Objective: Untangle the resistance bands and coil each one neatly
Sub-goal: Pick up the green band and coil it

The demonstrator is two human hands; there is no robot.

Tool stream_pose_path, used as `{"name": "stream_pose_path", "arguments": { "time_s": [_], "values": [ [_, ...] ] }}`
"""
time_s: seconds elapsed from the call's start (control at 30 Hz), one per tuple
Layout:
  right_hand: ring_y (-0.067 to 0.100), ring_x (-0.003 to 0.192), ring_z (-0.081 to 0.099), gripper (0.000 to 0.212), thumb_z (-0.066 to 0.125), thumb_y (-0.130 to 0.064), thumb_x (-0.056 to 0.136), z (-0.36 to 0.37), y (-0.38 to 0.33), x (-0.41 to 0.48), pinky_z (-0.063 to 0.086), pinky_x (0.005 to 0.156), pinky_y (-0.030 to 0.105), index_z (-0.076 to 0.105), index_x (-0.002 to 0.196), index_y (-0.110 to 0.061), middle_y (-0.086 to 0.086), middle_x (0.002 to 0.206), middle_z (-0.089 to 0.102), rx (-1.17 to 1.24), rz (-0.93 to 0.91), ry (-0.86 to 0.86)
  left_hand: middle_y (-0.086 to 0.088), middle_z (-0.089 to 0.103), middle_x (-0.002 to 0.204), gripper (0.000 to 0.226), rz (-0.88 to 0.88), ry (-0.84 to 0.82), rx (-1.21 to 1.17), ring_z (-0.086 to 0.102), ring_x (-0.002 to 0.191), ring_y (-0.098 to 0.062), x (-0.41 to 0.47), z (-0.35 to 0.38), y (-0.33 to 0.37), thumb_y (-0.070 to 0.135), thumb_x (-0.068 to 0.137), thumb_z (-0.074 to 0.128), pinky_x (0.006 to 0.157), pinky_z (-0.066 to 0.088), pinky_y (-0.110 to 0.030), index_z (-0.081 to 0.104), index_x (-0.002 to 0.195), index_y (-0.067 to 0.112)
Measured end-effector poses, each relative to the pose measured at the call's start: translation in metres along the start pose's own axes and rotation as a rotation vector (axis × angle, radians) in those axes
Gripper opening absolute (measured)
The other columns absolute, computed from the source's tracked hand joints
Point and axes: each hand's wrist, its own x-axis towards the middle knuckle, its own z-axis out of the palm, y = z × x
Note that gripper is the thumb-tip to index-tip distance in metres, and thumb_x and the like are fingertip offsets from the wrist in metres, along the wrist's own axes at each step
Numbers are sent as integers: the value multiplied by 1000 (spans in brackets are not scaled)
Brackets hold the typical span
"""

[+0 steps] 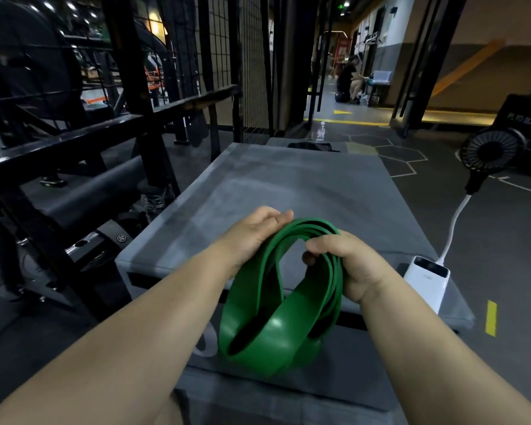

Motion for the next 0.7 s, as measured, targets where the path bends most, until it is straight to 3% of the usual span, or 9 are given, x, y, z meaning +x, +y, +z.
{"name": "stream_pose_path", "arguments": {
  "time_s": [0.07, 0.13, 0.2, 0.3, 0.37, 0.43, 0.5, 0.6, 0.7],
  "values": [
    [16, 51, 50, 21, 74, -11, 51, -4, 0, 1, 42, 48, 24, 63, 68, -12, 5, 58, 50, 30, -3, 98, -2, 60, 96, 40, 145, 401, 217, 58, 90, -20, -1, 2, -4, 52, 79, 68, 84, 46, -29, 52, 95, 19],
    [15, 48, 53, 18, 71, -10, 61, -6, -4, 0, 46, 46, 25, 59, 74, -9, 4, 56, 53, 74, -8, 178, -4, 55, 86, 32, 374, 587, 278, 54, 80, -18, -20, 5, -5, 42, 82, 69, 70, 41, -16, 50, 87, 17],
    [15, 42, 57, 10, 66, -6, 78, -6, -7, 0, 47, 42, 23, 57, 73, -7, 3, 50, 56, 158, -20, 254, 5, 53, 80, 37, 475, 423, 349, 51, 74, -10, -42, 9, -17, 53, 76, 69, 63, 39, -13, 50, 84, 22],
    [14, 37, 58, 18, 54, -6, 90, -8, -11, -1, 47, 38, 21, 56, 73, -8, 2, 45, 57, 262, -10, 347, 27, 43, 102, 57, 415, 181, 712, 43, 97, 3, -59, 17, -45, 68, 60, 68, 82, 37, -12, 45, 103, 36],
    [14, 38, 58, 21, 54, -8, 91, -9, -13, -4, 47, 39, 22, 57, 70, -8, 2, 45, 58, 303, -4, 367, 24, 39, 111, 59, 562, 260, 911, 39, 107, -3, -56, 17, -65, 60, 65, 67, 94, 37, -22, 45, 111, 32],
    [15, 38, 57, 23, 56, -9, 90, -11, -13, -6, 48, 41, 23, 57, 67, -10, 1, 45, 56, 322, 4, 381, 12, 44, 113, 49, 664, 372, 892, 42, 107, -12, -52, 15, -74, 38, 69, 73, 91, 45, -31, 47, 109, 26],
    [14, 42, 54, 21, 58, -11, 88, -15, -13, -6, 49, 45, 24, 56, 67, -12, -1, 46, 52, 331, 4, 406, 7, 45, 111, 48, 665, 454, 858, 43, 103, -16, -48, 12, -77, 19, 66, 77, 92, 42, -27, 50, 105, 22],
    [14, 48, 51, 18, 61, -12, 85, -20, -14, -6, 49, 48, 24, 55, 69, -14, -3, 48, 51, 348, -10, 436, 5, 46, 111, 33, 705, 559, 828, 42, 103, -15, -49, 9, -72, 27, 73, 59, 94, 33, -19, 54, 104, 19],
    [14, 49, 50, 17, 61, -13, 84, -26, -15, -8, 48, 50, 24, 55, 69, -15, -3, 47, 50, 382, -28, 439, 13, 46, 116, 36, 628, 538, 684, 46, 106, -8, -51, 9, -69, 34, 81, 53, 93, 40, -21, 56, 114, 20]
  ]
}}
